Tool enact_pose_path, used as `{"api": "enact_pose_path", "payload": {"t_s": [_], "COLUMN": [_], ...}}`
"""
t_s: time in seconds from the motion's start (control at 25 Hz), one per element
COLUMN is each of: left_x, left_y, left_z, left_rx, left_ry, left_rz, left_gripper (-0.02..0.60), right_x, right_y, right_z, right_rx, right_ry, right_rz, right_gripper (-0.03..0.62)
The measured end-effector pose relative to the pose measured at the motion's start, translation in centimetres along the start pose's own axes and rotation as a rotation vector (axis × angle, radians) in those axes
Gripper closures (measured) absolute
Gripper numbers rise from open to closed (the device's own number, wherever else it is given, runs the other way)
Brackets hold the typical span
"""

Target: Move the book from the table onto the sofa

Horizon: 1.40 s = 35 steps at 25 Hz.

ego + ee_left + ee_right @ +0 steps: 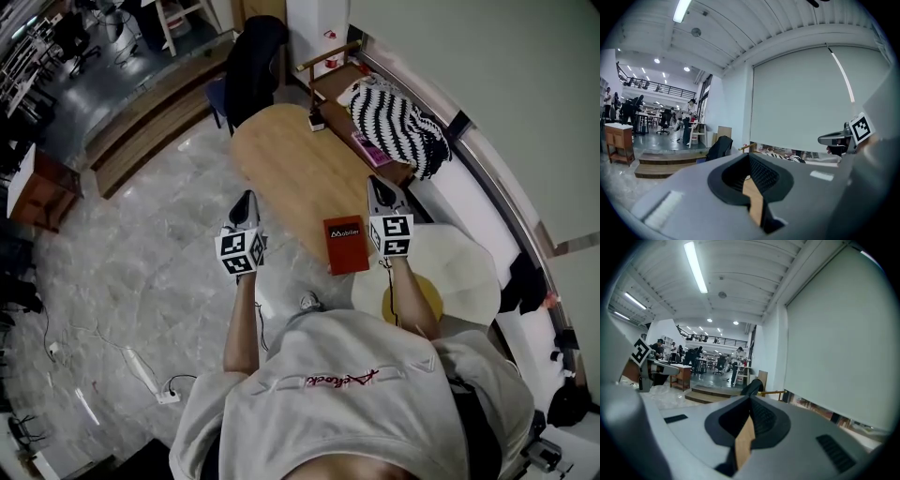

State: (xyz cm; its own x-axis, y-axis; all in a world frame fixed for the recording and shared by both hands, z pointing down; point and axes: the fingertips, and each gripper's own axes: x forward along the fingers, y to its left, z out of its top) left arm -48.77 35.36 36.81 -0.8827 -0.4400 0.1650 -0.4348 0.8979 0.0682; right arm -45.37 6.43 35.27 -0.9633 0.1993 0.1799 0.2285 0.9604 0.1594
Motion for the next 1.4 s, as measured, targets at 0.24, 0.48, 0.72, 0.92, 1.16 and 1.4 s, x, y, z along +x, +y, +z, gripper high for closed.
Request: {"api": "enact_pose_path", "payload": {"t_s": [0.24, 0.48, 0.72, 0.92, 1.16, 1.4], "left_x": [1.8, 3.0, 4.1, 4.8, 5.9, 6.8], "left_y": [2.3, 3.0, 2.4, 1.6, 0.6, -1.0], "left_z": [-0.3, -1.9, -3.3, -4.9, -6.7, -8.1], "left_rx": [-0.005, -0.016, -0.019, -0.013, -0.006, 0.001], "left_ry": [0.010, 0.040, 0.078, 0.117, 0.160, 0.191], "left_rz": [-0.029, -0.054, -0.078, -0.079, -0.055, -0.031], "left_gripper": [0.572, 0.572, 0.572, 0.572, 0.572, 0.572], "right_x": [2.0, 2.6, 2.5, 2.8, 3.7, 4.2], "right_y": [1.2, 1.9, 1.2, 0.3, -1.1, -3.0], "right_z": [0.0, -1.4, -2.9, -4.8, -6.6, -8.7], "right_rx": [0.000, -0.001, 0.012, 0.025, 0.029, 0.033], "right_ry": [0.015, 0.049, 0.083, 0.113, 0.135, 0.151], "right_rz": [-0.019, -0.027, -0.034, -0.022, 0.019, 0.056], "right_gripper": [0.585, 0.585, 0.585, 0.585, 0.585, 0.585]}}
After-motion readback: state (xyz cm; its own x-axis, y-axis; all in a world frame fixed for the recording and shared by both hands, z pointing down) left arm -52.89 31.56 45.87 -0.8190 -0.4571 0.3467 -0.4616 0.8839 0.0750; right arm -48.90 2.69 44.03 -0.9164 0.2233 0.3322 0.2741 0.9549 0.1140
